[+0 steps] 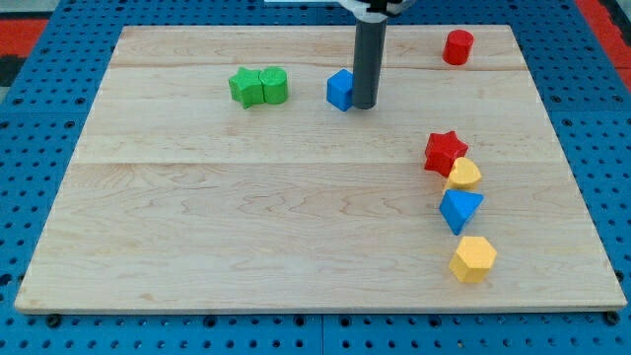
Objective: Move the blue triangle left to the yellow heart
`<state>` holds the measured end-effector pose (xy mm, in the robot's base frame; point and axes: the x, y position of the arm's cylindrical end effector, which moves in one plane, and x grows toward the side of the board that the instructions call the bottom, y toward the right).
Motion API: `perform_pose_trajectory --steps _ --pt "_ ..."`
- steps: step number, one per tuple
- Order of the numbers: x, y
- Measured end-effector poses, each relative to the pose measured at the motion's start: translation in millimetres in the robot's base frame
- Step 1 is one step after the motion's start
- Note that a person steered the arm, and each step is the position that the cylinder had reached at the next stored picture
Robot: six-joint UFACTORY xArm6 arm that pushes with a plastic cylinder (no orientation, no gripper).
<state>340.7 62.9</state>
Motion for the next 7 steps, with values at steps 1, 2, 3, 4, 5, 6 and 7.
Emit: perform_pose_trajectory --steps 1,2,3,4,5,6,7 --pt "-5 -8" --pt "-5 -72" --pt "-1 -76" --pt "45 -9" --pt "110 -33" --pt "171 -29" --pt "178 30"
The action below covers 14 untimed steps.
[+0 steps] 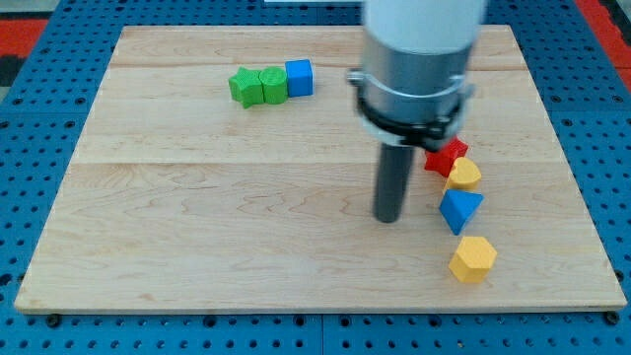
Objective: Move the blue triangle left to the yellow heart
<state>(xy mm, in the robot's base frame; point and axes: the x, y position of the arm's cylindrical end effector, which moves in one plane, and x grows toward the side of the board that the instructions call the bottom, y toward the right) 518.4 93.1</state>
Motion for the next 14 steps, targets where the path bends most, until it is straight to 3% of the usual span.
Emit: perform_pose_trajectory --steps 2,4,5,6,7,8,10,12,14 --pt "46 16" --pt "57 8" --pt "99 7" --pt "99 37" --pt "92 129" --pt "84 144" --pt "36 80" --pt "6 78" --pt "-18 -29"
